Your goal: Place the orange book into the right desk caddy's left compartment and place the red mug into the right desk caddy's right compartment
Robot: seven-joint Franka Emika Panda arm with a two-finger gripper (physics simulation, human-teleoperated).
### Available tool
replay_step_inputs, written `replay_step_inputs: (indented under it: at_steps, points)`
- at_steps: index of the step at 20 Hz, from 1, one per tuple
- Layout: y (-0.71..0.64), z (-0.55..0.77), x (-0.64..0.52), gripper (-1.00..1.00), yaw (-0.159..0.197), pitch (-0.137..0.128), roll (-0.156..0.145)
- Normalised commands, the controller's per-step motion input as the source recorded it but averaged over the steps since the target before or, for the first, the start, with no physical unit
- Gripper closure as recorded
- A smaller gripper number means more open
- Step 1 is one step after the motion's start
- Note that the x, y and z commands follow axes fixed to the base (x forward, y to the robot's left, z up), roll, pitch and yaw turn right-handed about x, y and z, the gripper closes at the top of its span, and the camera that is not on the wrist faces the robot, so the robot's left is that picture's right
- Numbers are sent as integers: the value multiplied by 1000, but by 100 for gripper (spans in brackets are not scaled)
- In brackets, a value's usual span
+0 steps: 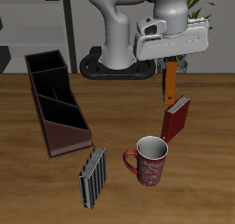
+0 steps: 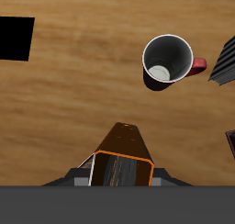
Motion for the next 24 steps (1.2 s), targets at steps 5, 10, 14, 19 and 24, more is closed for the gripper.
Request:
replay_step_inputs:
  at_steps: [5,10,14,19,24]
  points:
    - [-438,269,-206,100,-5,-5,-1]
    - [-513,135,-77,100,0,3,-6]
    - [-424,62,21,100,-12,22,0]
    - [-494,40,6,100,-16,5,-39]
    - [-455,87,6,100,-26,3,-44]
